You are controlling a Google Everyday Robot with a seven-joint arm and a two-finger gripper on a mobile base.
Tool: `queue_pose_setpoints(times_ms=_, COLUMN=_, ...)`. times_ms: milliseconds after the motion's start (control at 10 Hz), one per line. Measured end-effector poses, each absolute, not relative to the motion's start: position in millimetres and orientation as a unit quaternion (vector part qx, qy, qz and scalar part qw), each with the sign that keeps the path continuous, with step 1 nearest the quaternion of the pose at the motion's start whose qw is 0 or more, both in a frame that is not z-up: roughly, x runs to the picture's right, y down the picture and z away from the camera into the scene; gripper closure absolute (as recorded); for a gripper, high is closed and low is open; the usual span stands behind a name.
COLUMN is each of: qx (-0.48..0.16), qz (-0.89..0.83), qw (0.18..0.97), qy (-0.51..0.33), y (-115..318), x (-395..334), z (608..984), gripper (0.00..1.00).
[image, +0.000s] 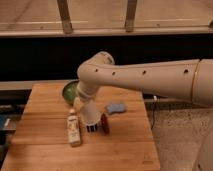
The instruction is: Place the ceramic cup over the eraser
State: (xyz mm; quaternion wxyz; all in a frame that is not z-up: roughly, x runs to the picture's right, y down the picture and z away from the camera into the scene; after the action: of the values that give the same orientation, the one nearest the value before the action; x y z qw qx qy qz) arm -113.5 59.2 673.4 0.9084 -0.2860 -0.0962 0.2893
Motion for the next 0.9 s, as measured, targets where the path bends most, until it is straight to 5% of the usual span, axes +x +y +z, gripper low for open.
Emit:
queue_pose_setpoints(times_ms=300, qx=-0.287, qz=0.288, qw=0.908, qy=-0.099, y=59.1, x=-114.7, z=673.9, gripper=0.96)
queue_pose_setpoints(times_ms=900, qx=-0.287, qz=0.288, qw=0.908, qy=-0.099, y=59.1, x=-113.8, z=674.2, gripper=0.37)
